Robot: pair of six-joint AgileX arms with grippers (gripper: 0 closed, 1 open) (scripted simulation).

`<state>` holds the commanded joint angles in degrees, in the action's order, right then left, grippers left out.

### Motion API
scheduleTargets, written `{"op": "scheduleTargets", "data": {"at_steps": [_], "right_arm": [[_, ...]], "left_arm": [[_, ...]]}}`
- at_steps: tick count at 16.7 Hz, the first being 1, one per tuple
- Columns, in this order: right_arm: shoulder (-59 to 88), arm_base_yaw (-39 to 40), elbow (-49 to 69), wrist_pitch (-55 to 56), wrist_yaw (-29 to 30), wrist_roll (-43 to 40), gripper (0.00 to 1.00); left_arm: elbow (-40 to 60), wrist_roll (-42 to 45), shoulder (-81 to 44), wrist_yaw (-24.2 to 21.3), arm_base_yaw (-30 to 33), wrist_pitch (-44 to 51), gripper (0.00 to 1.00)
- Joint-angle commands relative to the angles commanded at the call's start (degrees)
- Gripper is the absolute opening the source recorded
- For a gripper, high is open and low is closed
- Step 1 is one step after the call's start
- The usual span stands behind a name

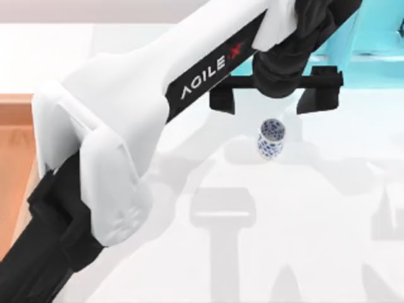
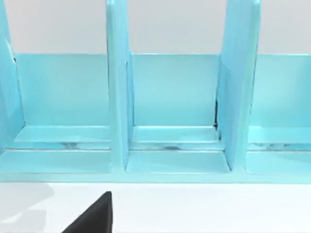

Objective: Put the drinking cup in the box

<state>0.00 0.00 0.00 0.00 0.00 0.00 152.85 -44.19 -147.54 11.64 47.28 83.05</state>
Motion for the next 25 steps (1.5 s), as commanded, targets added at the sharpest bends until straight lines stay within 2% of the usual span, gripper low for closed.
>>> {"op": "scheduleTargets", "data": {"at_steps": [3,10,15,25], "right_arm": [[0.0,0.0,0.0,0.0,0.0,0.0,1.0],[0.0,0.0,0.0,0.0,0.0,0.0,1.0],[0.0,0.0,0.0,0.0,0.0,0.0,1.0],[0.0,0.0,0.0,0.0,0.0,0.0,1.0]], "left_arm": [[-2.23,0.44,-0.35,-0.03,-0.21,-2.27,1.0],[-15.57,2.19,-2.67,-0.43,-1.93,-18.78,1.0],[-16.6,2.35,-2.87,-0.47,-2.09,-19.89,1.0],[-16.6,2.35,-2.87,-0.47,-2.09,-19.89,0.25]]}}
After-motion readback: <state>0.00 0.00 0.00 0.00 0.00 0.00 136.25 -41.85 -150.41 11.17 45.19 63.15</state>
